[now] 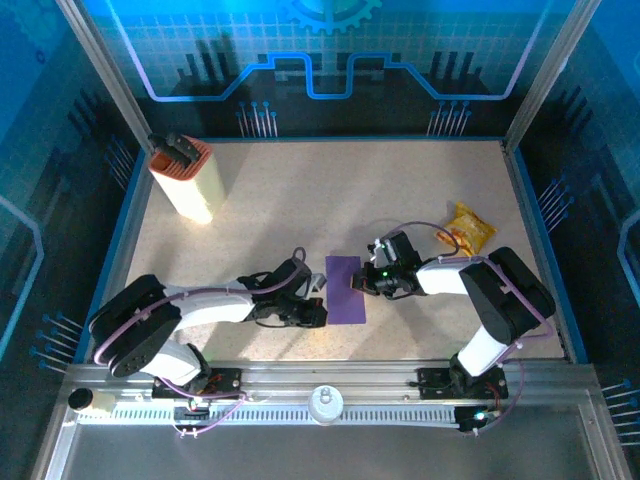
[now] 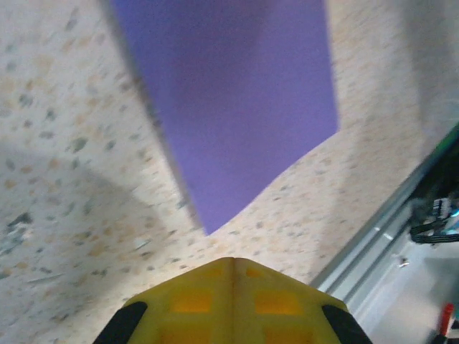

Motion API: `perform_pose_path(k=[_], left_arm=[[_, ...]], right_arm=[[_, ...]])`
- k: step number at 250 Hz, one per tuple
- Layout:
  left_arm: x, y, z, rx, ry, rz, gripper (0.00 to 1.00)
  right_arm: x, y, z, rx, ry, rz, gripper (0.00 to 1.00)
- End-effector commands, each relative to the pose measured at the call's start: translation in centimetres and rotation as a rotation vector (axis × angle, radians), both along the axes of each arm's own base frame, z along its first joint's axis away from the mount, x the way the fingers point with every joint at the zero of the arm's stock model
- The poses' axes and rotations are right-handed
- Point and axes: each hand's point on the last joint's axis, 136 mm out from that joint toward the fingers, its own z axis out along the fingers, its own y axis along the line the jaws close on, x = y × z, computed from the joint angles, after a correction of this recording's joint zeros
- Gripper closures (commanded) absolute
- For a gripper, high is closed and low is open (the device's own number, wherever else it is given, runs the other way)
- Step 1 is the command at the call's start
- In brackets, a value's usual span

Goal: Fold a paper plane with a square sheet of paper (pick it up from the middle)

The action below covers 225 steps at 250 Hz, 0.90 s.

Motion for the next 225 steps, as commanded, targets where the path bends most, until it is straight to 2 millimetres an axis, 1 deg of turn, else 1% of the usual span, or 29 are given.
perform_pose_path(k=[1,22,35,48,68,86,113,133,151,161,177,198,210,221,225], left_arm=[[2.3,-2.3,2.4,-0.070,-0.042,0.032,1.00],[2.7,-3.7,1.8,-0.082,-0.014,0.008,1.00],[2.9,-4.1,1.0,-0.085,0.002,0.004,1.00],[2.8,-4.2,0.0,-0.076,0.022,0.006,1.00],[2.2,-3.7,-1.5,-0.051,0.050,0.003,1.00],[1.3,-2.7,-2.5,-0.023,0.065,-0.001,1.00],[-0.1,-1.0,-3.2,0.025,0.071,-0.020,1.00],[-1.0,0.2,-3.7,0.060,0.076,-0.027,1.00],[-1.3,0.6,-3.2,0.056,0.068,-0.023,1.00],[-1.1,0.4,-2.4,0.038,0.053,-0.016,0.99],[-0.5,-0.1,-0.8,0.000,0.023,0.000,0.98],[1.1,-0.8,2.0,-0.055,-0.027,0.034,0.97],[2.3,-0.9,3.3,-0.077,-0.053,0.061,0.97],[3.5,-0.7,4.3,-0.105,-0.065,0.097,0.97],[4.0,-0.6,4.6,-0.112,-0.068,0.113,0.97]], right_arm=[[-5.9,-5.3,-6.4,-0.280,0.237,-0.044,0.94],[-5.8,-5.1,-6.4,-0.279,0.235,-0.041,0.94],[-5.8,-5.1,-6.4,-0.279,0.235,-0.042,0.94],[-5.8,-5.1,-6.4,-0.278,0.236,-0.039,0.93],[-5.8,-5.1,-6.3,-0.278,0.235,-0.037,0.94],[-5.9,-5.1,-6.3,-0.280,0.234,-0.036,0.93],[-5.7,-4.9,-6.1,-0.271,0.224,-0.030,0.93],[-5.3,-4.3,-5.7,-0.244,0.200,-0.015,0.92],[-4.4,-3.4,-4.7,-0.216,0.158,0.005,0.90],[-3.8,-2.6,-3.8,-0.202,0.117,0.022,0.89],[-2.8,-1.1,-1.8,-0.176,0.032,0.060,0.86],[-2.0,0.5,1.1,-0.157,-0.073,0.113,0.81],[-1.6,0.6,2.5,-0.168,-0.114,0.112,0.80],[-1.4,0.1,3.4,-0.188,-0.140,0.088,0.75],[-1.5,-0.1,3.6,-0.195,-0.145,0.077,0.72]])
